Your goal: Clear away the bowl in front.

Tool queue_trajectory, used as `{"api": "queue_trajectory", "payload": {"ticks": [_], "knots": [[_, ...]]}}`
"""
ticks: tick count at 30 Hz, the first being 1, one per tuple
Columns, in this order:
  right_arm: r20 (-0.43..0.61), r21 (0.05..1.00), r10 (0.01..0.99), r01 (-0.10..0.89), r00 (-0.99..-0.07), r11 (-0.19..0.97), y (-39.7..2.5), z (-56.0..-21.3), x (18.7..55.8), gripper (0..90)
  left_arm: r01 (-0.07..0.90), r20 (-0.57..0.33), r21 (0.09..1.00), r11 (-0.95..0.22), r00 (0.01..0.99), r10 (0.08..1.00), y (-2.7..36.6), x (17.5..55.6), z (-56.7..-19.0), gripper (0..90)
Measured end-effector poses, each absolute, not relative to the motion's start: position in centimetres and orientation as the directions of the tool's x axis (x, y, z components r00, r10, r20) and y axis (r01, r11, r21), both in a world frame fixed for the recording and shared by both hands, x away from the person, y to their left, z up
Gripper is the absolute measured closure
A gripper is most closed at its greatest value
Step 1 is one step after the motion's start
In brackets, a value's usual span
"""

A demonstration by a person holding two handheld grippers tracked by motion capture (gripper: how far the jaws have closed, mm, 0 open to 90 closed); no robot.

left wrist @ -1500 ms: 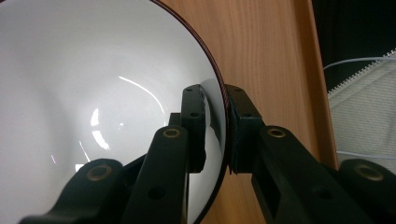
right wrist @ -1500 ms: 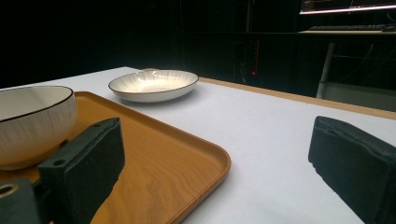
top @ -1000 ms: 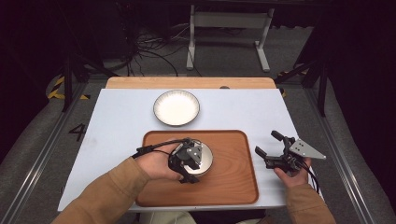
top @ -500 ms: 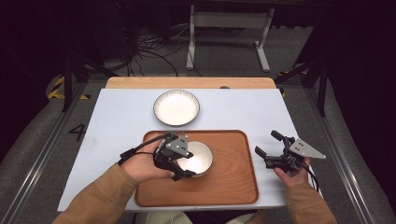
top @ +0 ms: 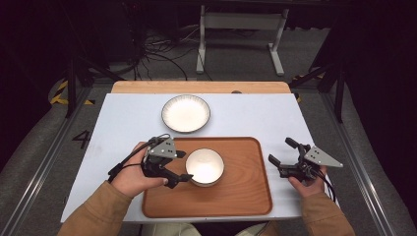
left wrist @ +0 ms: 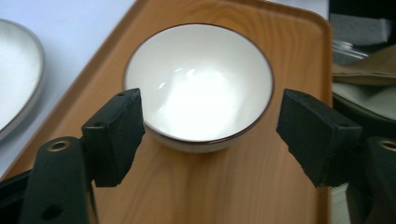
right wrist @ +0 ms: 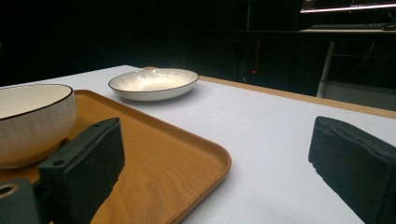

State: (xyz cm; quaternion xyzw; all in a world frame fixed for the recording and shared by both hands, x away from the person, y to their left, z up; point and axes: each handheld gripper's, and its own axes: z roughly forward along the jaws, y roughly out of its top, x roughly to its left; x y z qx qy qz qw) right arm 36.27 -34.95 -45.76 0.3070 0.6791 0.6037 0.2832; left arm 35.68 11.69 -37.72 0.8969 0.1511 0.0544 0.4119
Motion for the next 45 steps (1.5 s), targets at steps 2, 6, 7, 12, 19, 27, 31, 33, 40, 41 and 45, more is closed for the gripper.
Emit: {"api": "queue_trajectory", "payload": {"ticks": [2, 6, 7, 12, 19, 27, 31, 33, 40, 41, 45], "knots": [[-0.014, 0.994, 0.759, 0.076, -0.651, 0.083, -35.0, -45.8, 36.3, 4.4, 0.237, -0.029, 0.765, -0.598, 0.941, 0.337, 12.3, 35.7, -37.9, 23.4], [-0.013, 0.994, 0.758, 0.077, -0.652, 0.083, -35.0, -45.8, 36.3, 4.3, 0.267, -0.047, 0.803, -0.532, 0.919, 0.390, 13.7, 35.5, -38.2, 21.0], [-0.013, 0.994, 0.758, 0.076, -0.652, 0.083, -35.0, -45.8, 36.3, 4.3, 0.272, -0.050, 0.811, -0.519, 0.915, 0.401, 14.0, 35.5, -38.3, 20.3], [-0.013, 0.994, 0.759, 0.076, -0.651, 0.082, -35.0, -45.8, 36.3, 4.2, 0.280, -0.044, 0.832, -0.480, 0.895, 0.445, 15.4, 35.3, -38.9, 18.2], [-0.013, 0.994, 0.758, 0.076, -0.652, 0.082, -35.0, -45.8, 36.3, 3.7, 0.286, -0.044, 0.858, -0.427, 0.869, 0.493, 17.1, 35.0, -39.8, 16.3], [-0.013, 0.994, 0.759, 0.075, -0.651, 0.082, -35.0, -45.8, 36.3, 3.5, 0.298, -0.062, 0.875, -0.380, 0.849, 0.524, 18.4, 34.8, -41.3, 14.4], [-0.013, 0.994, 0.759, 0.075, -0.651, 0.081, -35.0, -45.8, 36.3, 3.5, 0.306, -0.073, 0.890, -0.339, 0.829, 0.555, 19.4, 34.6, -42.2, 13.4], [-0.013, 0.994, 0.759, 0.075, -0.651, 0.082, -35.0, -45.8, 36.3, 3.5, 0.297, -0.067, 0.896, -0.329, 0.824, 0.563, 19.8, 34.6, -42.6, 13.2], [-0.014, 0.994, 0.759, 0.074, -0.651, 0.082, -35.0, -45.8, 36.3, 3.5, 0.270, -0.062, 0.930, -0.249, 0.782, 0.620, 21.8, 34.2, -44.8, 14.1], [-0.014, 0.994, 0.760, 0.074, -0.650, 0.082, -35.0, -45.8, 36.2, 3.5, 0.275, -0.076, 0.934, -0.230, 0.779, 0.622, 22.1, 34.1, -45.1, 14.1], [-0.015, 0.994, 0.759, 0.073, -0.651, 0.082, -34.9, -45.8, 36.2, 3.5, 0.270, -0.110, 0.950, -0.160, 0.764, 0.636, 23.1, 34.1, -46.1, 14.1]]}}
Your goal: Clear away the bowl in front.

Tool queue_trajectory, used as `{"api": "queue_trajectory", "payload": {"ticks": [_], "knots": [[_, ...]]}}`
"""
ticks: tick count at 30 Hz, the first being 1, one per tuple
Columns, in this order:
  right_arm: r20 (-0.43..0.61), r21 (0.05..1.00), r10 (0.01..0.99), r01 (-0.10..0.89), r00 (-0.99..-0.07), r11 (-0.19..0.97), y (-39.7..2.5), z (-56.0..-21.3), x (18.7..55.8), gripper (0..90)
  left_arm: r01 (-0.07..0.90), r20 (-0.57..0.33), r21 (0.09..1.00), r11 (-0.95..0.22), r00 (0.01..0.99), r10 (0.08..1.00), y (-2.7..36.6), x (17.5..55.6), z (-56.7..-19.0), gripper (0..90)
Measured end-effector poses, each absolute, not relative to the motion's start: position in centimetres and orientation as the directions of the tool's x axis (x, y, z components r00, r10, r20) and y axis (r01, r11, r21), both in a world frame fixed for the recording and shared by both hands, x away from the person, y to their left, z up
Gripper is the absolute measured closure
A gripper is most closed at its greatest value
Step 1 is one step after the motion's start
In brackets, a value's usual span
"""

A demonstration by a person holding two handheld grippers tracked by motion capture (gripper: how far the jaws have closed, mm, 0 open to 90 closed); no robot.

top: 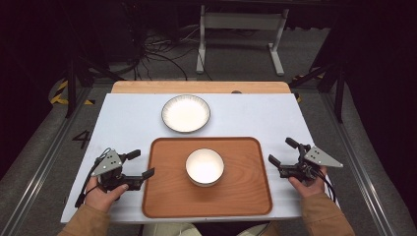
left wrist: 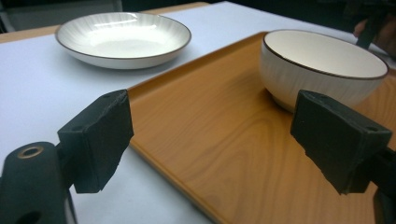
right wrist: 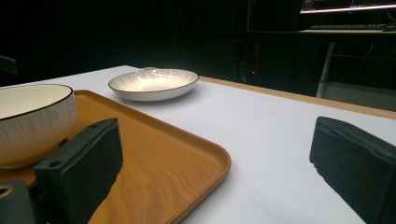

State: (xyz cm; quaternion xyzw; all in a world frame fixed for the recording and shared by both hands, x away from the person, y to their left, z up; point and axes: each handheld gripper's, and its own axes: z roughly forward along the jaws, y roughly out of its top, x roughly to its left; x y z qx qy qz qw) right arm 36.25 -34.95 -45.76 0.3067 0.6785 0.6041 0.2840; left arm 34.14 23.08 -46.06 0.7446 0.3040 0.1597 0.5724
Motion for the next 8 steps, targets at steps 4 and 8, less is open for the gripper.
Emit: {"api": "queue_trajectory", "payload": {"ticks": [4, 8], "knots": [[-0.015, 0.994, 0.760, 0.074, -0.650, 0.083, -34.95, -45.76, 36.24, 3.5, 0.270, -0.121, 0.953, -0.135, 0.751, 0.650, 23.47, 34.18, -46.38, 14.1], [-0.016, 0.994, 0.759, 0.073, -0.651, 0.083, -34.95, -45.76, 36.25, 3.5, 0.268, -0.100, 0.950, -0.159, 0.745, 0.659, 23.45, 34.22, -46.67, 13.8]]}}
